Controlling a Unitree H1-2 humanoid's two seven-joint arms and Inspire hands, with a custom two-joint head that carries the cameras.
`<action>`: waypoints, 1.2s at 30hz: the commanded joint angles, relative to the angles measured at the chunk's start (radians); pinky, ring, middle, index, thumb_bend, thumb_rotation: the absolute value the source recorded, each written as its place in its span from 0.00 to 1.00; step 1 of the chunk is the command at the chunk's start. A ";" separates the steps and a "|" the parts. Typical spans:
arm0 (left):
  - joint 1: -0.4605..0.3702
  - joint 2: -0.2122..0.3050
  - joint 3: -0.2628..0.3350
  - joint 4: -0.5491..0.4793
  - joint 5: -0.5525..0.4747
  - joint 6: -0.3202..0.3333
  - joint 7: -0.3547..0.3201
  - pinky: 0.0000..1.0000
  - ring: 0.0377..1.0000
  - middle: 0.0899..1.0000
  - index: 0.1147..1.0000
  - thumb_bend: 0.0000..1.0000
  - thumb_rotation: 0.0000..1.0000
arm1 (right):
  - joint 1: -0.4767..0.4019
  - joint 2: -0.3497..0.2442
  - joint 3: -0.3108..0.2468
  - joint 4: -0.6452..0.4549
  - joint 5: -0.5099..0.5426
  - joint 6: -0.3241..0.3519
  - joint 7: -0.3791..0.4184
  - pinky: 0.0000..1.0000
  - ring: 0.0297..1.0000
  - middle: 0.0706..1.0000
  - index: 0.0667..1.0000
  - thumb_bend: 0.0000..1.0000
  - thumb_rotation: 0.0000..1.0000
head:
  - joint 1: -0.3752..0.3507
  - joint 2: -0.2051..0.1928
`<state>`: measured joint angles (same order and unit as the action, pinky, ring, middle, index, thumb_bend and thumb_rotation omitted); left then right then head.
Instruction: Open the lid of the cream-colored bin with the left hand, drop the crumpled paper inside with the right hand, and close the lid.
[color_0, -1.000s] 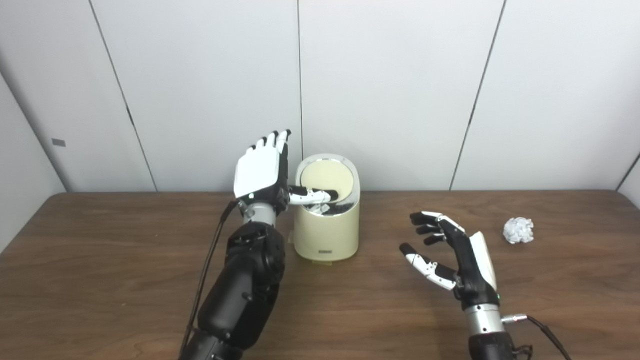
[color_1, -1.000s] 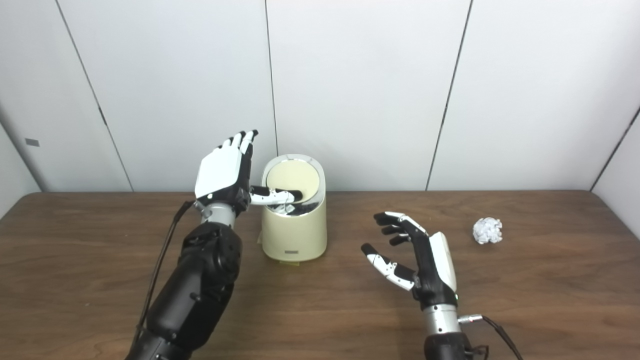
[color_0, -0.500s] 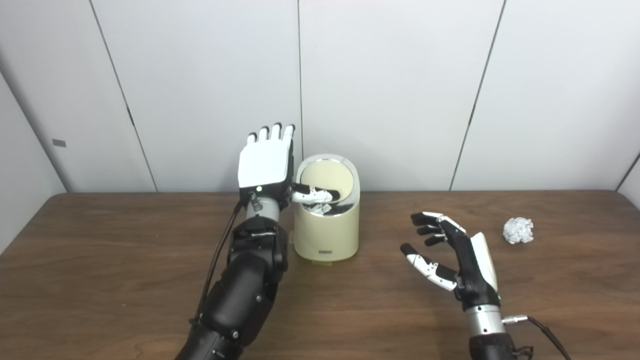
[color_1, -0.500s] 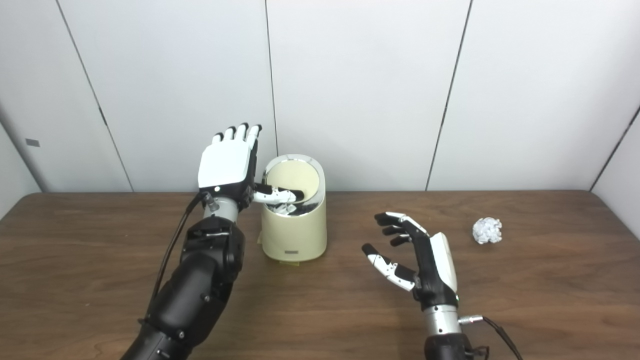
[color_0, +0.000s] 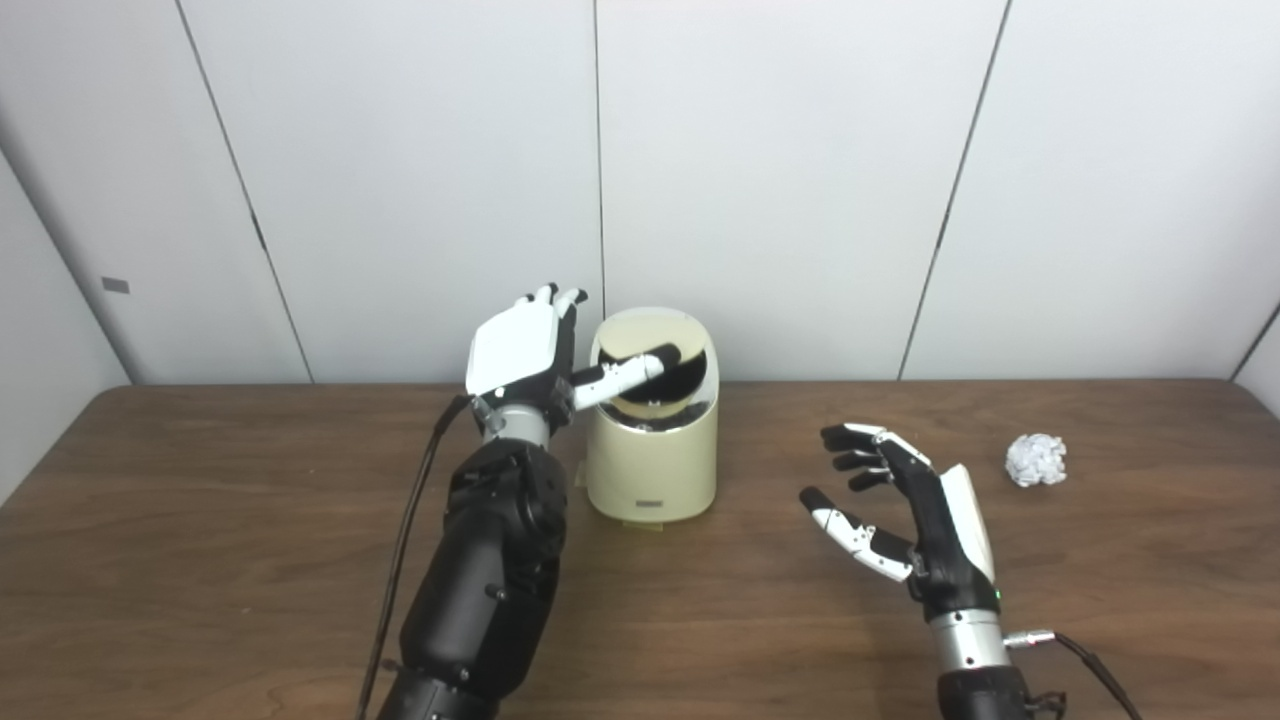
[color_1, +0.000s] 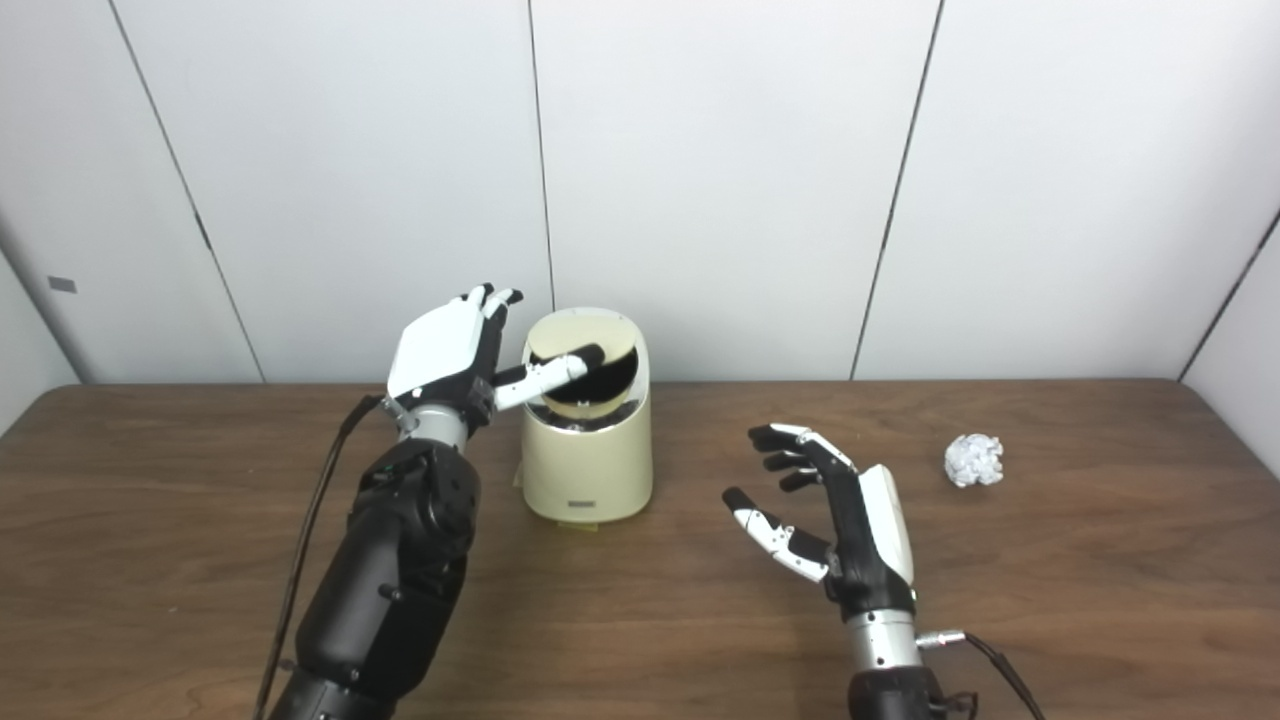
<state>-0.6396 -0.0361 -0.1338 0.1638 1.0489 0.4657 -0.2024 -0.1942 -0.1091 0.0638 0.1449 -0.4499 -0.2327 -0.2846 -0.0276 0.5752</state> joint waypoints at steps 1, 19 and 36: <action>-0.038 -0.010 0.021 -0.050 -0.057 0.003 0.020 1.00 1.00 1.00 0.96 0.92 1.00 | 0.031 0.003 0.004 0.026 -0.016 -0.005 -0.014 0.53 0.63 0.66 0.66 0.30 0.35 | -0.001 -0.002; 0.238 -0.001 0.114 -0.273 -0.577 -0.442 0.349 0.72 0.79 0.79 0.79 0.22 1.00 | 0.026 0.001 0.008 0.086 -0.012 -0.057 -0.047 0.52 0.62 0.65 0.64 0.31 0.36 | 0.006 -0.036; 0.513 0.093 0.175 -0.055 -0.991 -0.920 0.309 0.70 0.76 0.75 0.71 0.19 0.68 | 0.005 0.002 -0.002 0.205 0.012 -0.153 -0.105 0.55 0.65 0.66 0.65 0.32 0.39 | 0.008 -0.093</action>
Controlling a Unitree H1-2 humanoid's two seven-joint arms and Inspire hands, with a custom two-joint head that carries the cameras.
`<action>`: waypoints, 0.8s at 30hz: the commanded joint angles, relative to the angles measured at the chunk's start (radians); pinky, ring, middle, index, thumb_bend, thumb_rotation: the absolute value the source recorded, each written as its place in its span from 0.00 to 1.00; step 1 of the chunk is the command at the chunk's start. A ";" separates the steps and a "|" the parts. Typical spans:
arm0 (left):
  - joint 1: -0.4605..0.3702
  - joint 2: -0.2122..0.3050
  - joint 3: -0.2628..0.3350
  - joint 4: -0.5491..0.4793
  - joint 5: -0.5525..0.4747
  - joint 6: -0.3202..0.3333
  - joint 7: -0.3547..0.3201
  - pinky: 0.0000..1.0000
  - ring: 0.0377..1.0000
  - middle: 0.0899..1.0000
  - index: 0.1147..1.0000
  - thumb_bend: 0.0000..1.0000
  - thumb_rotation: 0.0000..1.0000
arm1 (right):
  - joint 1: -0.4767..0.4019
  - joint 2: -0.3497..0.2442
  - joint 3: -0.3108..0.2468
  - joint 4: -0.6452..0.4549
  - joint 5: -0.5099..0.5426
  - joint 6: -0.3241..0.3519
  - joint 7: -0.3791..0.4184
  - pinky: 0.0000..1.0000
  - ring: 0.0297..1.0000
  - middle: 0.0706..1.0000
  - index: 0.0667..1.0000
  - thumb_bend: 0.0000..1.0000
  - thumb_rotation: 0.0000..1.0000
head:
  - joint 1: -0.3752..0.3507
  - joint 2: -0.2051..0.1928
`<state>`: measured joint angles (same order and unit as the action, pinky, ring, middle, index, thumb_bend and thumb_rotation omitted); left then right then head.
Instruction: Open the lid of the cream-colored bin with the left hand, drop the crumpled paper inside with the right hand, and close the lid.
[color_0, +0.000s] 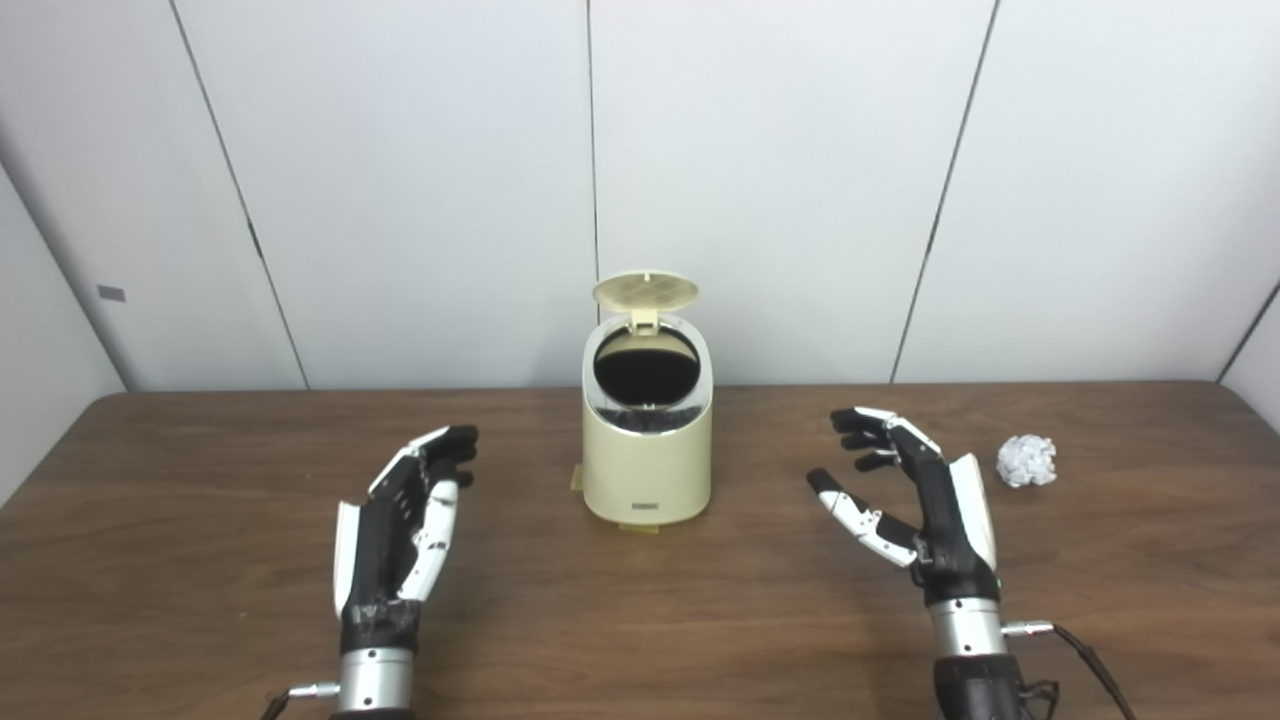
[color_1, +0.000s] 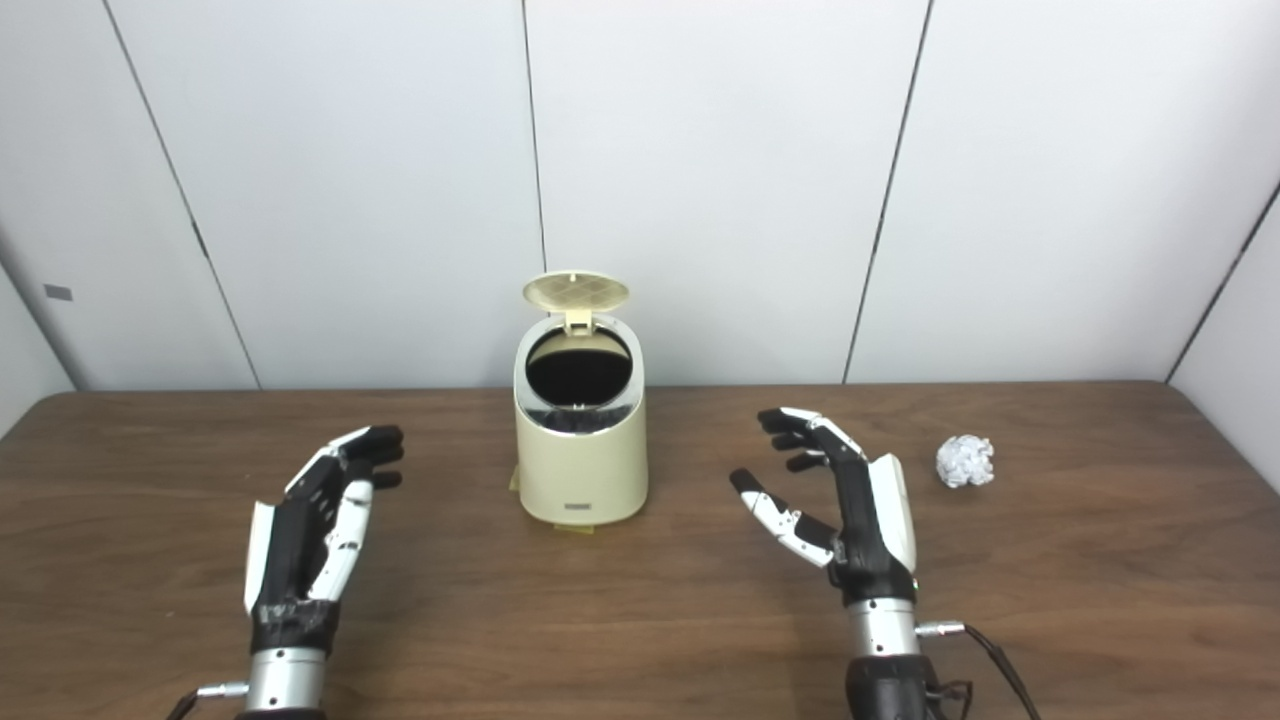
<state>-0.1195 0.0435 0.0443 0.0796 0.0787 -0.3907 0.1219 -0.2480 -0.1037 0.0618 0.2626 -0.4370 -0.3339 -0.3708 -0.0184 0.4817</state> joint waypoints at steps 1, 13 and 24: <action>-0.004 0.014 -0.003 0.042 -0.038 -0.073 -0.024 0.71 0.77 0.76 0.72 0.18 0.70 | 0.057 -0.004 -0.001 0.096 0.006 -0.056 -0.019 0.55 0.65 0.67 0.65 0.32 0.39 | -0.008 -0.007; 0.005 0.003 0.011 0.120 -0.087 -0.079 -0.070 0.75 0.80 0.79 0.75 0.22 0.81 | 0.062 -0.042 -0.009 -0.046 -0.082 -0.002 -0.039 0.53 0.64 0.67 0.66 0.32 0.46 | -0.041 -0.018; 0.012 0.003 -0.001 0.120 -0.034 -0.079 -0.042 0.75 0.80 0.79 0.75 0.22 0.79 | -0.021 -0.251 -0.020 -0.154 -0.227 0.246 0.176 0.65 0.74 0.80 0.78 0.69 0.34 | -0.053 -0.011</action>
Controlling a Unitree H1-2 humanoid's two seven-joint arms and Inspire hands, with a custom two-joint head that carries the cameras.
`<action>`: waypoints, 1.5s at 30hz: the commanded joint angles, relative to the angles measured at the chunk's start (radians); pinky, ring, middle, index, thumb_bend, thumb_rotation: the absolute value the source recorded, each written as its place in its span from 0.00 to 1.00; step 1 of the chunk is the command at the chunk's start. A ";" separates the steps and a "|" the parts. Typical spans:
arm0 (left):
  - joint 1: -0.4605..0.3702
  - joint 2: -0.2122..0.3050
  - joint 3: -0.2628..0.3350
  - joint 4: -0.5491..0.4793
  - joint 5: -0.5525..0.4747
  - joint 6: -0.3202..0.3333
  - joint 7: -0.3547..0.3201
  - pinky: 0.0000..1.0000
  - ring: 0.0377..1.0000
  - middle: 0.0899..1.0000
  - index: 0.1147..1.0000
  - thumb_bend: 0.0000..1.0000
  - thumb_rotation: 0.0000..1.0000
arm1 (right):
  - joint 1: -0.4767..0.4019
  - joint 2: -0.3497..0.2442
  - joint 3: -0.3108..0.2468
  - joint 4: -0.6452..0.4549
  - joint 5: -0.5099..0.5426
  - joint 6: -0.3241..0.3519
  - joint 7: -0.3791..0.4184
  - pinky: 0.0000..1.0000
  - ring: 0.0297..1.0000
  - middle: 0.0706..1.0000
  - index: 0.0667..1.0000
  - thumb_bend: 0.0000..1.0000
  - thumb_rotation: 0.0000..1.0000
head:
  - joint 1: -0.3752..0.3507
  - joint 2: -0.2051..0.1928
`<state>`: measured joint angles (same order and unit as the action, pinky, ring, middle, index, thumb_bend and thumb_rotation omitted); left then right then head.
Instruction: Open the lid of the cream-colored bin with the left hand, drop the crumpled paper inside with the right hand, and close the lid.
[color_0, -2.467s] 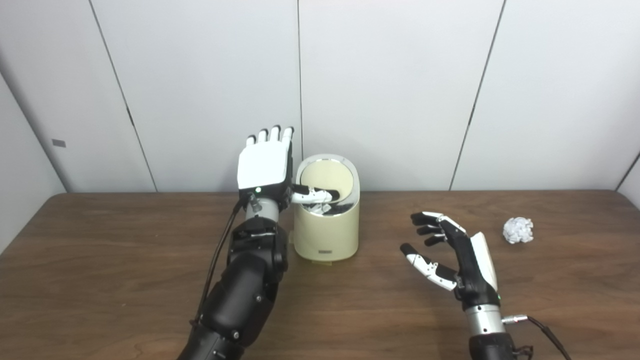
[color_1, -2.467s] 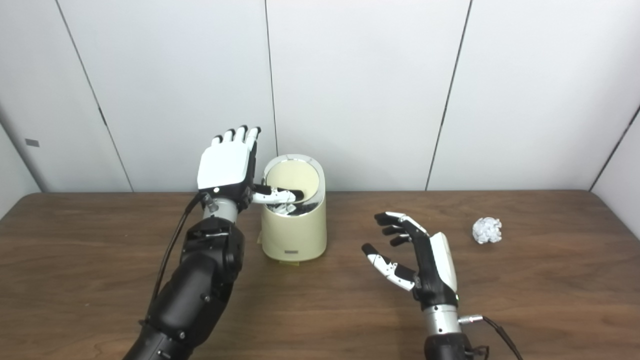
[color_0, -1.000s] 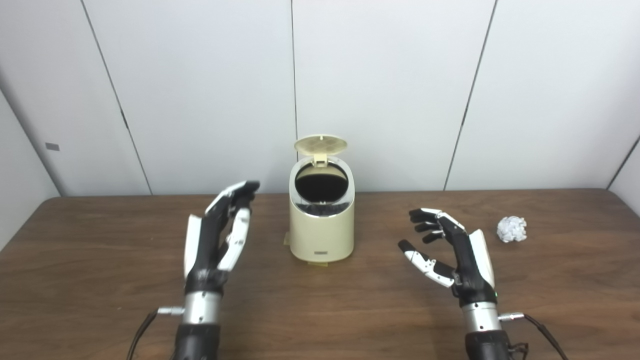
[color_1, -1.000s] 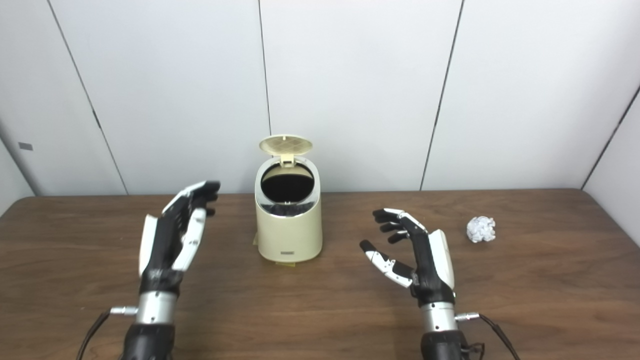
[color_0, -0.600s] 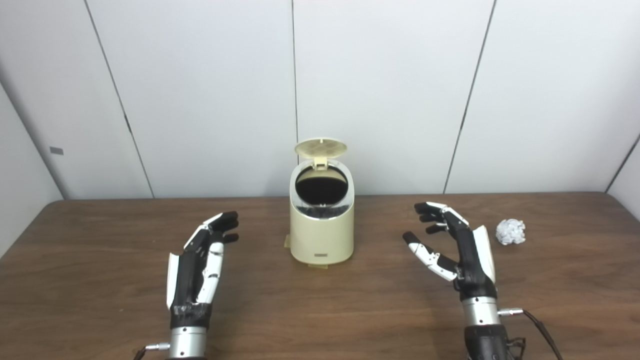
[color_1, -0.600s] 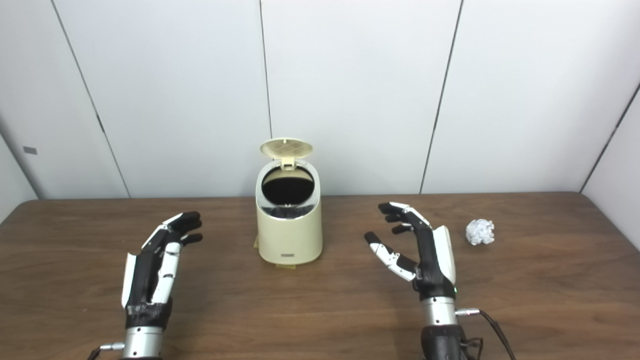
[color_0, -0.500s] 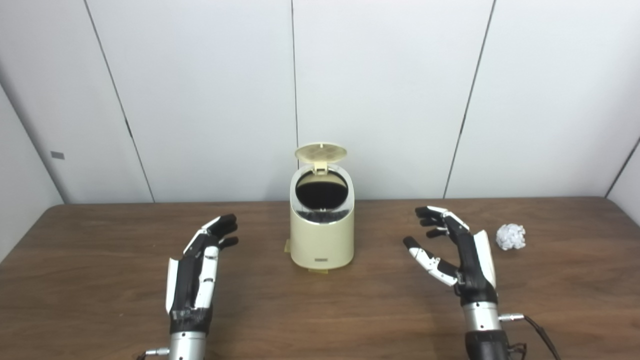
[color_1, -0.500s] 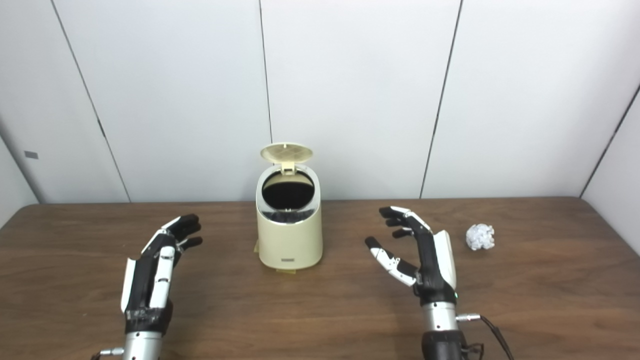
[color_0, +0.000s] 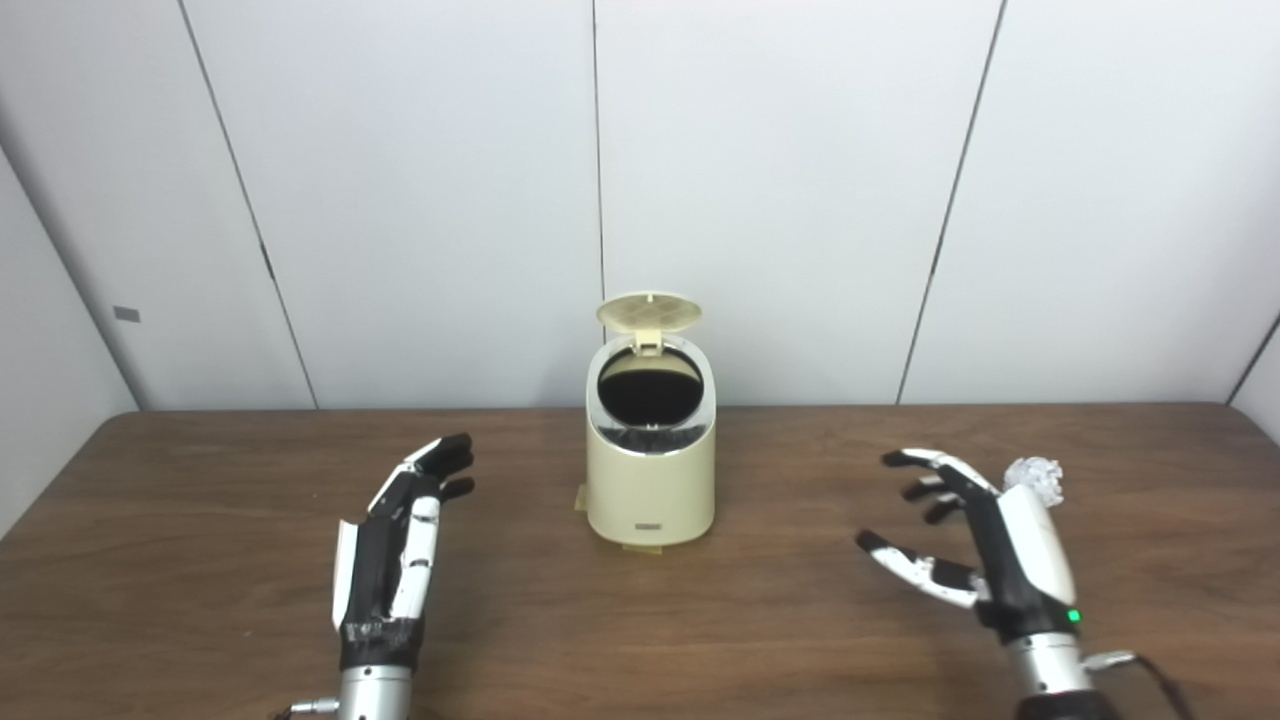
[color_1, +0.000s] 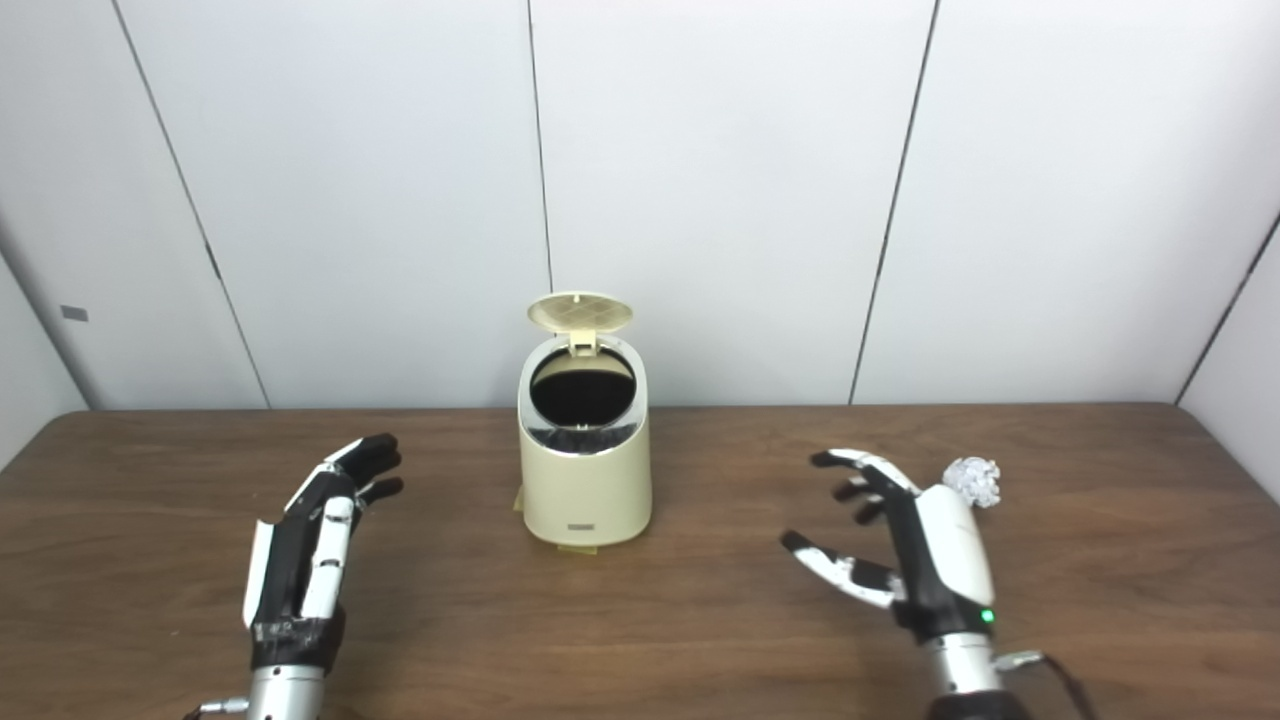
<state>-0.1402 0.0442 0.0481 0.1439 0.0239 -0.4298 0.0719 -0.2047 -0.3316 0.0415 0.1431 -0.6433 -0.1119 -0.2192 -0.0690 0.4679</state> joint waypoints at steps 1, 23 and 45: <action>0.034 0.002 -0.005 0.054 0.022 -0.040 0.010 0.75 0.80 0.79 0.76 0.23 0.79 | -0.077 -0.045 0.004 -0.029 -0.027 0.059 0.058 0.70 0.78 0.81 0.80 0.75 0.36 | -0.003 0.003; 0.052 0.005 -0.006 0.038 0.046 -0.038 0.023 0.74 0.80 0.80 0.77 0.28 0.72 | -0.262 -0.260 0.098 0.017 -0.186 0.382 0.357 0.62 0.81 0.88 0.84 1.00 0.34 | -0.054 0.022; 0.058 0.013 0.005 0.034 0.034 -0.039 0.027 0.74 0.78 0.78 0.75 0.31 0.66 | -0.399 -0.325 0.197 0.228 -0.200 0.394 0.459 0.61 0.74 0.79 0.75 0.98 0.27 | -0.085 0.041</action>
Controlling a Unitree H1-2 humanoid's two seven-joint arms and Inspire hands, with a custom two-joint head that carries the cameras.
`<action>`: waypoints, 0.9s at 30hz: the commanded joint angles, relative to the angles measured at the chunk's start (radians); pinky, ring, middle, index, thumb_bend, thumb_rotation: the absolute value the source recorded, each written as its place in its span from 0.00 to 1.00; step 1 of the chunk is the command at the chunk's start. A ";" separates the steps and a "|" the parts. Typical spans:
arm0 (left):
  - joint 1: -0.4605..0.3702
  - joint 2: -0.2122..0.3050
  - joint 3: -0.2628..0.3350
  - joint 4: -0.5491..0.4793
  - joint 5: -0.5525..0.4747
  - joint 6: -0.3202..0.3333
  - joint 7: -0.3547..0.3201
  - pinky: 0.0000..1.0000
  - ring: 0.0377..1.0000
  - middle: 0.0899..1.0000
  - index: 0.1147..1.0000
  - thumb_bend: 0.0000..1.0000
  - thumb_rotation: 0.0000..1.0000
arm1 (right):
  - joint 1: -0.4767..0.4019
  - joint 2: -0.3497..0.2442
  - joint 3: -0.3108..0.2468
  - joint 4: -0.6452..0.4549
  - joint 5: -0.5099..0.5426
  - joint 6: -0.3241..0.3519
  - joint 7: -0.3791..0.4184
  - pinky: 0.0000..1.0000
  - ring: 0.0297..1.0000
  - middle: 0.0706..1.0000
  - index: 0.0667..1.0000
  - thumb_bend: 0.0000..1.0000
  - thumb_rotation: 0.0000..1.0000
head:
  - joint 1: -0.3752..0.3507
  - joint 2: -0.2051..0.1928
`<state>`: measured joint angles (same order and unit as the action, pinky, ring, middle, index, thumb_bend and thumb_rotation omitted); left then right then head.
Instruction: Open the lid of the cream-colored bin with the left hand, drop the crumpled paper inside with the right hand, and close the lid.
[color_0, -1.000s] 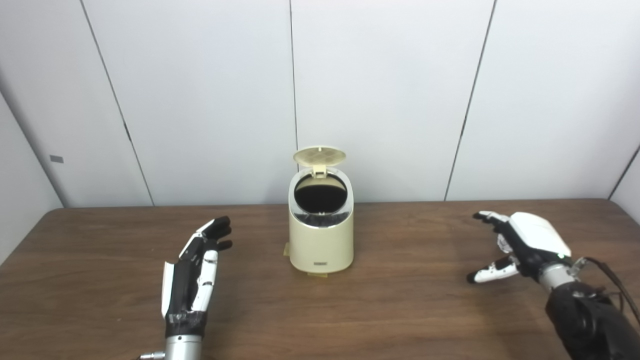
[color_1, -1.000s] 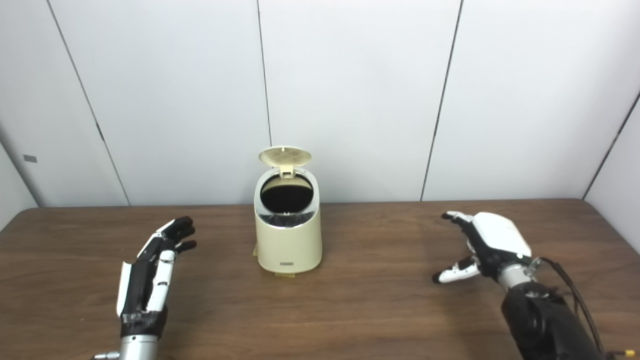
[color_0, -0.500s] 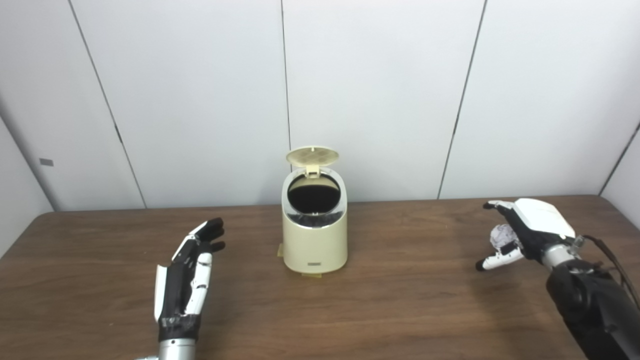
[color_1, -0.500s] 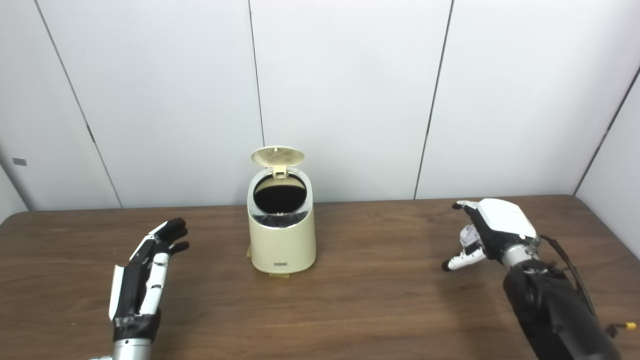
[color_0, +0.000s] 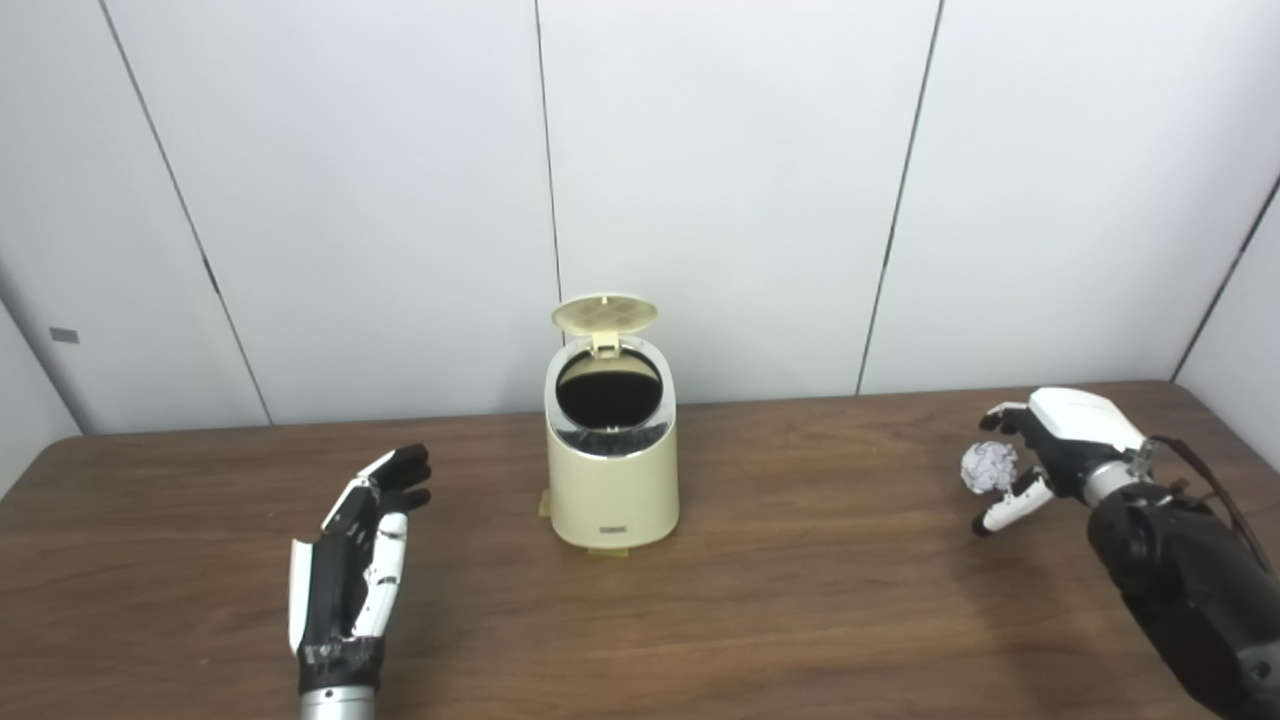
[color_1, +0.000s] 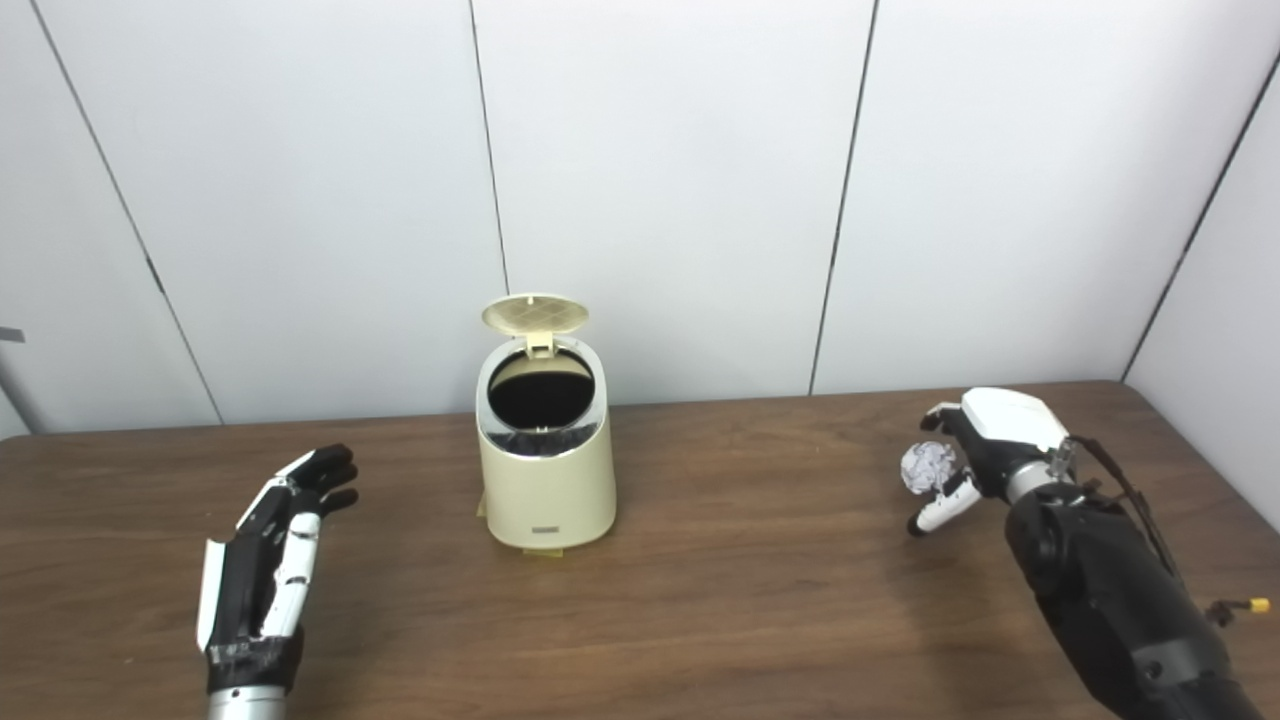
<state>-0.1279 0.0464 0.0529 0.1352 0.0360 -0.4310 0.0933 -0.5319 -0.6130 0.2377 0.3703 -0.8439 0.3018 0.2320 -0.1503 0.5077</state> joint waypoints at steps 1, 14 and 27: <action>0.047 0.010 0.001 0.043 0.019 -0.038 0.004 0.74 0.78 0.78 0.75 0.31 0.65 | -0.077 -0.048 0.007 0.007 0.003 -0.024 0.014 0.61 0.75 0.78 0.75 0.97 0.26 | -0.005 0.002; 0.054 0.015 0.008 0.036 0.023 -0.038 0.004 0.73 0.78 0.78 0.75 0.28 0.62 | -0.124 -0.086 0.035 0.078 0.059 -0.069 0.085 0.61 0.74 0.79 0.74 0.96 0.22 | -0.018 0.011; 0.064 0.012 0.013 0.013 0.010 -0.038 -0.008 0.72 0.78 0.78 0.75 0.31 0.62 | -0.148 -0.077 0.061 0.075 0.083 -0.079 0.119 0.66 0.76 0.79 0.75 0.92 0.13 | -0.005 0.024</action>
<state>-0.1218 0.0468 0.0641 0.1251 0.0357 -0.4310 0.0831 -0.6182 -0.6634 0.3067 0.4406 -0.7644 0.2355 0.3622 -0.1549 0.5307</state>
